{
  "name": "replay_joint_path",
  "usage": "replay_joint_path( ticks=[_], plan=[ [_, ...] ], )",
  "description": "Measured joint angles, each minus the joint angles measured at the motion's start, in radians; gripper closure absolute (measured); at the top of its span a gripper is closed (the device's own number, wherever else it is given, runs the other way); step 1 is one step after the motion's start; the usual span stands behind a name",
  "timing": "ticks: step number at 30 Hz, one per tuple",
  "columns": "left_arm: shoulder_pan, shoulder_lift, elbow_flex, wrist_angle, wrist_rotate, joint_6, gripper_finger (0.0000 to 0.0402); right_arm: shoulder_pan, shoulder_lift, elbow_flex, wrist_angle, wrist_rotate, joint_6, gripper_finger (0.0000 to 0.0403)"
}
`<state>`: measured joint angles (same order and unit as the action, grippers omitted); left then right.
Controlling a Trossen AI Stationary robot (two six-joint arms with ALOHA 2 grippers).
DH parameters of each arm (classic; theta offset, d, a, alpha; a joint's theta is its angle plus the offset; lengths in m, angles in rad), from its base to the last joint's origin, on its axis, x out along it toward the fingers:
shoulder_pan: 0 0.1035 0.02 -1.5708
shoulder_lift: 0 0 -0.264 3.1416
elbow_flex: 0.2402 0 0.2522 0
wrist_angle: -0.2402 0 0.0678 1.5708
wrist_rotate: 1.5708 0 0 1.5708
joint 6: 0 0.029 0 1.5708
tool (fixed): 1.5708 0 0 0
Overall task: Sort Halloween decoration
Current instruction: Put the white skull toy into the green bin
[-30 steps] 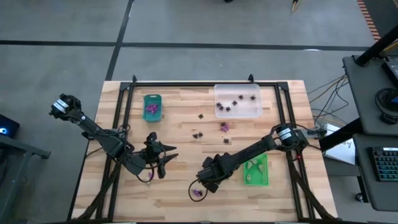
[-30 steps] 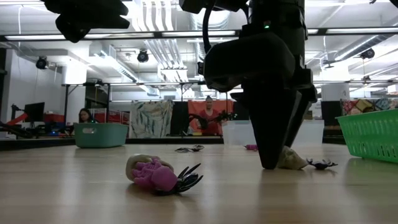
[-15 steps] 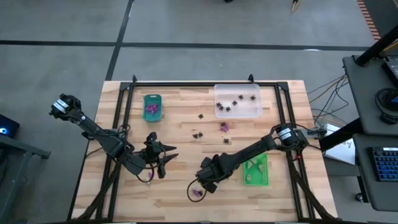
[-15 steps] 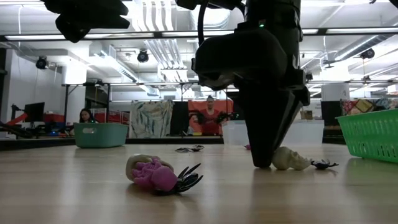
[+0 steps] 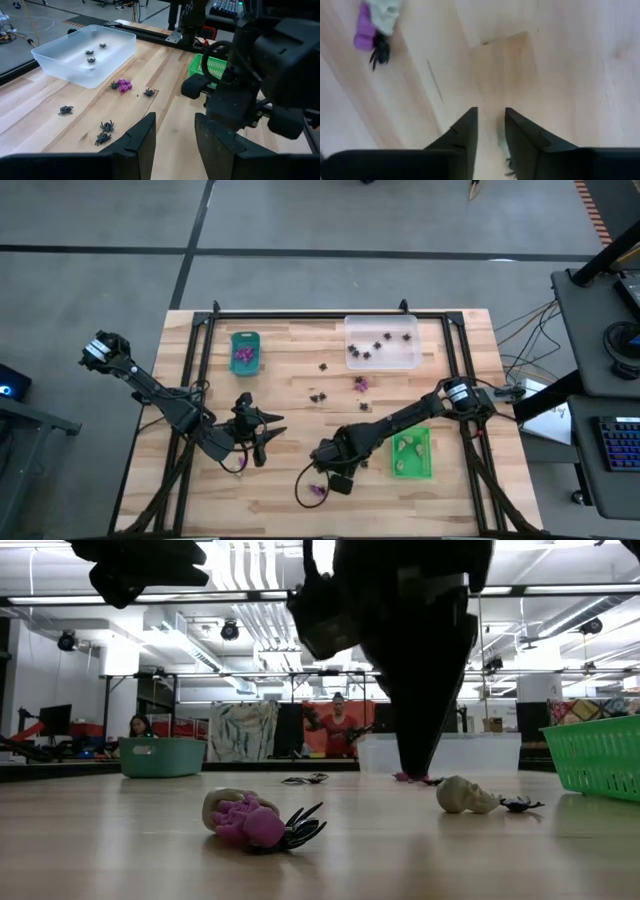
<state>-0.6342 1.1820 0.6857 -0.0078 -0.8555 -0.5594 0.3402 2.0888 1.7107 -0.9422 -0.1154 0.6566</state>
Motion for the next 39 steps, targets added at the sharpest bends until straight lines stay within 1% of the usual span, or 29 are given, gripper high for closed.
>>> replay_joint_path(
  ticks=[3, 6, 11, 17, 25, 32, 35, 39],
  plan=[
    [0.0, 0.0, 0.0, 0.0, 0.0, 0.009, 0.0283, 0.001, -0.001, 0.019, -0.058, 0.007, -0.057, 0.0279],
    [0.0, 0.0, 0.0, 0.0, 0.0, 0.021, 0.0283, 0.002, -0.001, 0.024, -0.103, 0.013, -0.103, 0.026],
    [0.0, 0.0, 0.0, 0.0, 0.0, 0.023, 0.0283, 0.007, 0.001, 0.004, -0.127, 0.011, -0.136, 0.0252],
    [0.0, 0.0, 0.0, 0.0, -0.003, 0.023, 0.0283, 0.015, 0.002, -0.011, -0.115, 0.01, -0.143, 0.0252],
    [0.001, 0.0, 0.0, 0.0, -0.003, 0.023, 0.0283, 0.02, 0.007, -0.04, -0.038, 0.011, -0.143, 0.0252],
    [0.001, 0.0, 0.0, 0.0, -0.003, 0.023, 0.0283, 0.019, 0.048, -0.041, -0.038, 0.013, -0.159, 0.0255],
    [0.001, 0.0, 0.0, 0.0, -0.009, 0.023, 0.0283, 0.019, 0.061, -0.039, -0.037, 0.01, -0.16, 0.0266],
    [0.001, 0.0, 0.0, 0.0, -0.018, 0.023, 0.0283, 0.02, 0.062, -0.039, -0.031, 0.008, -0.16, 0.0298]
  ],
)
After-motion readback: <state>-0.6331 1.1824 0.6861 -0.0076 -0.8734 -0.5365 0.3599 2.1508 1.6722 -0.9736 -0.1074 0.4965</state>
